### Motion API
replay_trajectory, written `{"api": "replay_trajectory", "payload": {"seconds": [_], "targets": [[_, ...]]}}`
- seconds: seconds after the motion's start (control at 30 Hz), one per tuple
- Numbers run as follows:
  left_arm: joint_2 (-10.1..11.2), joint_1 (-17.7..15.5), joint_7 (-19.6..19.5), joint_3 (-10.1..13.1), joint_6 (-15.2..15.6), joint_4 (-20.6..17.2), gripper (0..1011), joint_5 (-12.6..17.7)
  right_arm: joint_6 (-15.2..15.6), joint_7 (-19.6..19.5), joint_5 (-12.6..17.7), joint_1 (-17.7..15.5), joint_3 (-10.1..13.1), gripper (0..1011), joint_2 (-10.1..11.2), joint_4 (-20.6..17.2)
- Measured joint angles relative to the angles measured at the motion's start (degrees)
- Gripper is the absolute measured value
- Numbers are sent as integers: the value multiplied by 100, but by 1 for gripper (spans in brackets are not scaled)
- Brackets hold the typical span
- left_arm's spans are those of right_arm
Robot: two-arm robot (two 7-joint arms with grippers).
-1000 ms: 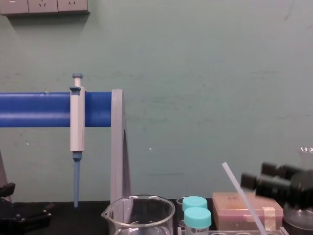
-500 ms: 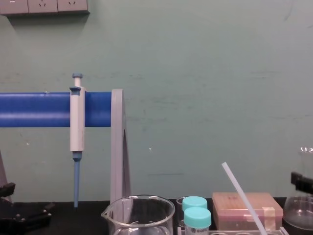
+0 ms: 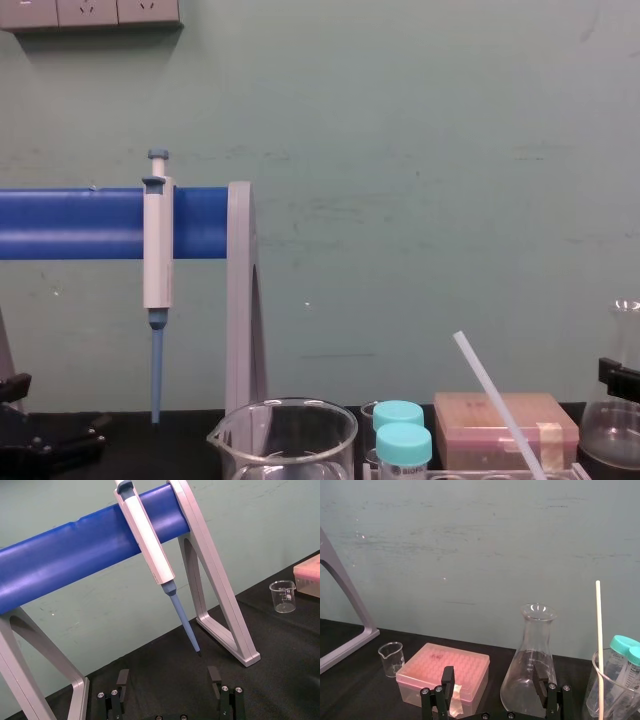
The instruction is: Pick up the stirring rod with one hand, then place it down.
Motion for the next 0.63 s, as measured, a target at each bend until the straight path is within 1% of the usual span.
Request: {"api": "replay_trajectory", "payload": {"seconds": [0.63], "targets": [[0,0,0,0,0,0,1000,0,-27,19,20,-7,3,1003,7,-20]]}}
